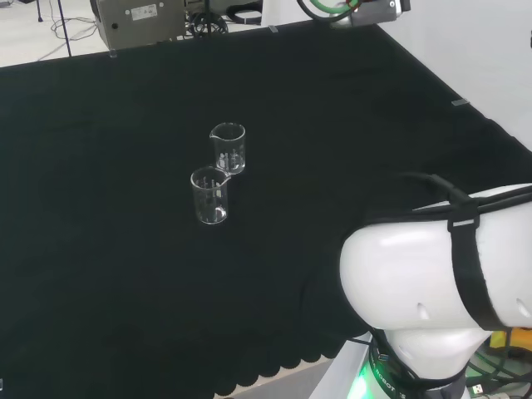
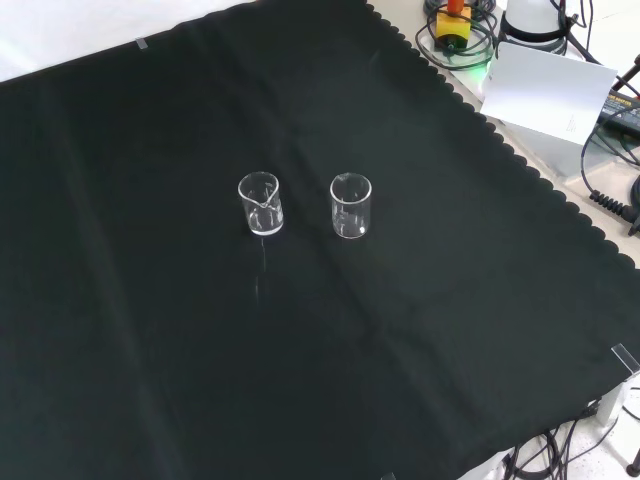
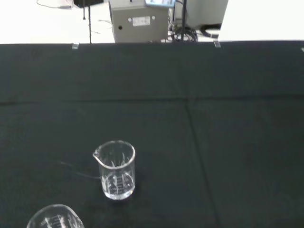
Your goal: Pick up the beaker on the right.
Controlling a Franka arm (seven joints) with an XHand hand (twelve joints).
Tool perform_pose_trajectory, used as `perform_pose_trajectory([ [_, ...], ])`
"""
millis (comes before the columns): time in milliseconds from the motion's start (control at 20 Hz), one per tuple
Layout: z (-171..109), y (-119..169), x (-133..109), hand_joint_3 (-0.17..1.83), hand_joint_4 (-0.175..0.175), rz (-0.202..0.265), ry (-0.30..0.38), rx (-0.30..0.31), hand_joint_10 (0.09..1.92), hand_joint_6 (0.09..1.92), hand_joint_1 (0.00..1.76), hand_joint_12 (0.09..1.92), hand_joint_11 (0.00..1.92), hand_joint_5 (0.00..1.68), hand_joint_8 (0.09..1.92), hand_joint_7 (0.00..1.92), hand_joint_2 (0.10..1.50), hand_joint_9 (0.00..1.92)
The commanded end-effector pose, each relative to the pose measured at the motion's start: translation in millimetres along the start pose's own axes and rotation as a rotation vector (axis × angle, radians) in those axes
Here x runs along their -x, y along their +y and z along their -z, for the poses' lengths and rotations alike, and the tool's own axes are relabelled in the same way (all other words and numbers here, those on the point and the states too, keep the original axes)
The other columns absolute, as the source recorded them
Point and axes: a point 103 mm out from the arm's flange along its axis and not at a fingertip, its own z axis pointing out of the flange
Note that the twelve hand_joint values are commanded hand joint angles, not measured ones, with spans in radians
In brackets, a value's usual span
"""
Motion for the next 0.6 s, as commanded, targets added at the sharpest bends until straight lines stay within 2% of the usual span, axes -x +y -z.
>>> perform_pose_trajectory([
  [50, -48.9, 24.4, 19.7, 0.24, -0.022, -0.047, 0.003, -0.076, 0.69, 0.09, 0.19, 1.25, 0.00, 0.27, 0.37, 0.01, 1.25, 0.09],
  [300, -83.2, 56.5, 28.7, 0.22, -0.027, -0.029, 0.036, -0.097, 0.71, 0.09, 0.32, 1.27, 0.00, 0.27, 0.44, 0.01, 1.18, 0.11],
  [600, -130.3, 109.9, 34.1, 0.23, -0.028, 0.030, 0.134, -0.080, 0.71, 0.09, 0.37, 1.30, 0.00, 0.28, 0.49, 0.00, 1.13, 0.13],
])
